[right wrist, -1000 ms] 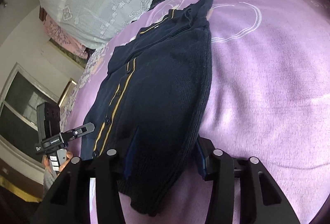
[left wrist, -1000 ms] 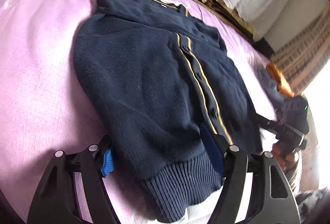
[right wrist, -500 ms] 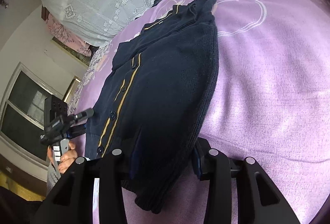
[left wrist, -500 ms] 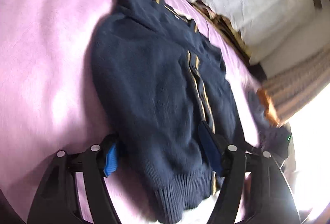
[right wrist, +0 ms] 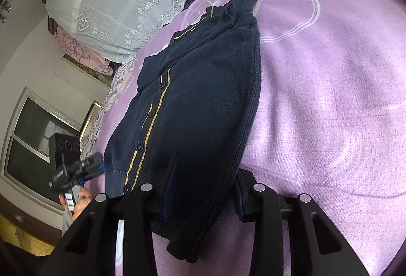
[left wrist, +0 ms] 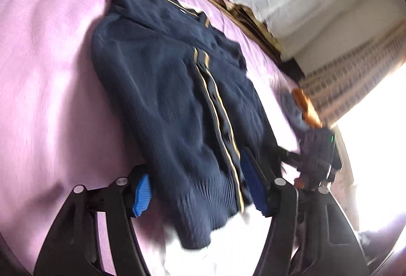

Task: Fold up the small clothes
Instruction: 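Grasp the ribbed hem with the left tool and lift it toward the collar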

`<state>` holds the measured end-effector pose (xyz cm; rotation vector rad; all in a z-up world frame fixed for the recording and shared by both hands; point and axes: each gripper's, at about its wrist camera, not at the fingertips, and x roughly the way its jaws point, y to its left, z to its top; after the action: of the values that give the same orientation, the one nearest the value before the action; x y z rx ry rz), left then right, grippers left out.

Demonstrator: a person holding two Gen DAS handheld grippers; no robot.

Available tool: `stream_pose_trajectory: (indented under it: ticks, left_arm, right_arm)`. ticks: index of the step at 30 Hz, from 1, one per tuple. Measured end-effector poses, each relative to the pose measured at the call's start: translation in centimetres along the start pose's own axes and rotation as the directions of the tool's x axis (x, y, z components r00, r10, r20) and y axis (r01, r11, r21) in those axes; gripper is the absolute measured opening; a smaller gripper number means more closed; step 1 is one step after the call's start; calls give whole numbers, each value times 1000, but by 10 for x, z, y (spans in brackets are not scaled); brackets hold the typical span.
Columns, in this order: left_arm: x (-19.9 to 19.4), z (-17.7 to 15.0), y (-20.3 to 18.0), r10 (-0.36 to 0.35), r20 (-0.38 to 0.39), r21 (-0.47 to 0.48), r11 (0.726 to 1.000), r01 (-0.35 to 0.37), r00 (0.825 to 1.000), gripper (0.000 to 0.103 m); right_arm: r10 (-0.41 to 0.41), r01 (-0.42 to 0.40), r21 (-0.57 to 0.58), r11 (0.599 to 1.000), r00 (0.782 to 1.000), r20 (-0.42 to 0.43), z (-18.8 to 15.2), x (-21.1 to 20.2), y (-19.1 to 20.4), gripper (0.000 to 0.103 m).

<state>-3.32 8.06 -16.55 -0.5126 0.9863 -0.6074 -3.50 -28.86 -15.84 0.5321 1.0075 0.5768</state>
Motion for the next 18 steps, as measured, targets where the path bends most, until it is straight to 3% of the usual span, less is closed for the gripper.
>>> stream_pose_trajectory:
  ticks: [1,4,6,8,9,10,14,18]
  left_arm:
    - [-1,-2,-2,13,2,14,1000,-13,1000,55]
    - [6,-2,-2,110,0,30,993,-110,994,32]
    - [15,-1,7,130,-38,3,991,-130,991,21]
    - [18,1,5,142,-38,12,990,-141,989,18]
    - [16,1,3,150,-27,25,988,-150,988,17]
    - [15,1,0,160,-13,38,987,-159,987,17]
    - [3,1,-11,178,45,72,981,-181,983,15]
    - [1,7,-17,191,52,90,977,-195,980,15]
  right_arm:
    - [-2,2,1,1000,1000,0,0,0,0,35]
    - [-12,12,10,1000,1000,1,0,0,-3,28]
    - [-17,17,12,1000,1000,0,0,1,-4,25]
    - [-29,29,0,1000,1000,2,-1,1,-2,22]
    - [-41,41,-9,999,999,5,-1,1,-1,11]
    - [-59,60,-16,998,998,10,-2,1,1,9]
    - [-36,37,-14,999,998,54,1,-10,6,7]
    - [-13,15,-29,999,997,80,6,-19,16,7]
